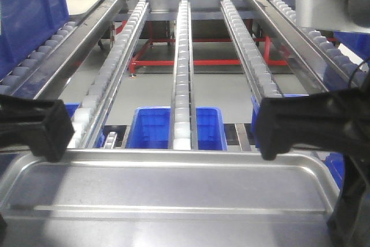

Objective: Grab silver tray and stack on right shelf
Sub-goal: 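Hold the tray with both grippers and pull it off the rollers, then hold the tray level in both grippers while the base turns away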

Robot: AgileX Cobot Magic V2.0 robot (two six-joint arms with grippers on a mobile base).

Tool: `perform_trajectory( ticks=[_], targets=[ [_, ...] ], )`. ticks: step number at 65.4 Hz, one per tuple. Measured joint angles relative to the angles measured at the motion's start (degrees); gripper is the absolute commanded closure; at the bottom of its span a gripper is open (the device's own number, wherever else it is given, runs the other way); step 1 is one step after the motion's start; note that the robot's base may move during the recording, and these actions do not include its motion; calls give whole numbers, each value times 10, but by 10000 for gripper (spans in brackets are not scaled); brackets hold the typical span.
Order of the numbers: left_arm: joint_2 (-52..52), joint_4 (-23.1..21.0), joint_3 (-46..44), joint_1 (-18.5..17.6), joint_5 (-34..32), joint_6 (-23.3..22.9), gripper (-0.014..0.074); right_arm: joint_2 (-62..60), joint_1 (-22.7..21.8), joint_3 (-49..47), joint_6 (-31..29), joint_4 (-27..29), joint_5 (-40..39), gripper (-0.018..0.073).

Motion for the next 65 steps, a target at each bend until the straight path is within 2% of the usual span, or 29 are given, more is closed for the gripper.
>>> perform_trajectory(
  ticks=[65],
  targets=[
    [0,3,0,0,0,0,697,0,0,0,0,0,0,510]
  ],
)
